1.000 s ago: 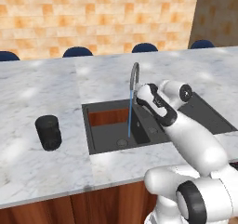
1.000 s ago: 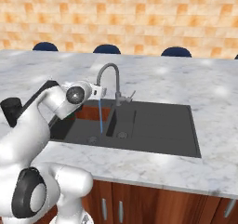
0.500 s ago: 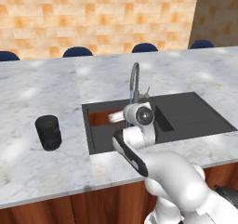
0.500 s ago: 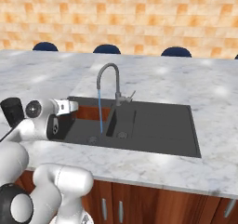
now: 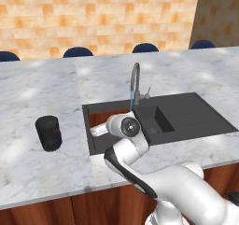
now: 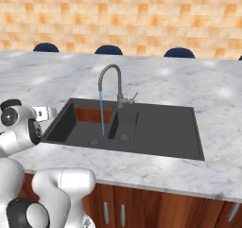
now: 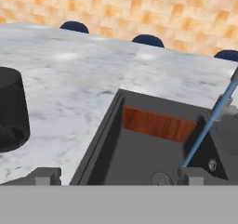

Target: Turn on the sink faucet and place the jug under the water for a few seconds to fill it up.

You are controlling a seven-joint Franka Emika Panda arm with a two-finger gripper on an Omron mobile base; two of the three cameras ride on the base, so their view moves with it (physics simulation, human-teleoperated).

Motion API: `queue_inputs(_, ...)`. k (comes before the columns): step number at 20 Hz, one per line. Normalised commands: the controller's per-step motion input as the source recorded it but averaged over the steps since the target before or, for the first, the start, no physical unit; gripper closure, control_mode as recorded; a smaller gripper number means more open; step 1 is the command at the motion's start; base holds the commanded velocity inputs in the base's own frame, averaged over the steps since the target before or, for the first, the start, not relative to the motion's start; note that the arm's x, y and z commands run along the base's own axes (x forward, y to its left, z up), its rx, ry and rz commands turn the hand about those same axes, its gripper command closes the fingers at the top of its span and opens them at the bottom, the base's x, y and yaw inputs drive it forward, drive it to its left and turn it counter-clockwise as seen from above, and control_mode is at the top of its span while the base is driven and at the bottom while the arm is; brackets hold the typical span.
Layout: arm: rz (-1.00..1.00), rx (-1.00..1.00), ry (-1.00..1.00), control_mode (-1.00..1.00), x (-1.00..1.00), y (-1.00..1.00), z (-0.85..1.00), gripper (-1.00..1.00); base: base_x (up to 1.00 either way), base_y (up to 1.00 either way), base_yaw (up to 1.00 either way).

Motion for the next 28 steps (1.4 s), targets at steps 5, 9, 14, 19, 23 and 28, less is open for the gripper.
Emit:
queue_inputs(5,0.04,0.01,0.00,-1.00,-0.71,0.30,0.00,-1.00,0.00,0.00,0.00)
queue_inputs(9,0.05,0.03,0.00,-1.00,-0.58,0.23,0.00,-1.00,0.00,0.00,0.00)
queue_inputs(14,0.07,0.00,0.00,-1.00,0.07,0.39,0.00,-1.00,0.00,0.00,0.00)
queue_inputs(19,0.01,0.00,0.06,-1.00,0.57,0.84,0.00,-1.00,0.00,0.00,0.00)
queue_inputs(23,0.00,0.00,0.08,-1.00,0.44,0.65,0.00,-1.00,0.00,0.00,0.00)
queue_inputs(28,0.02,0.00,0.09,-1.00,0.13,0.62,0.00,-1.00,0.00,0.00,0.00)
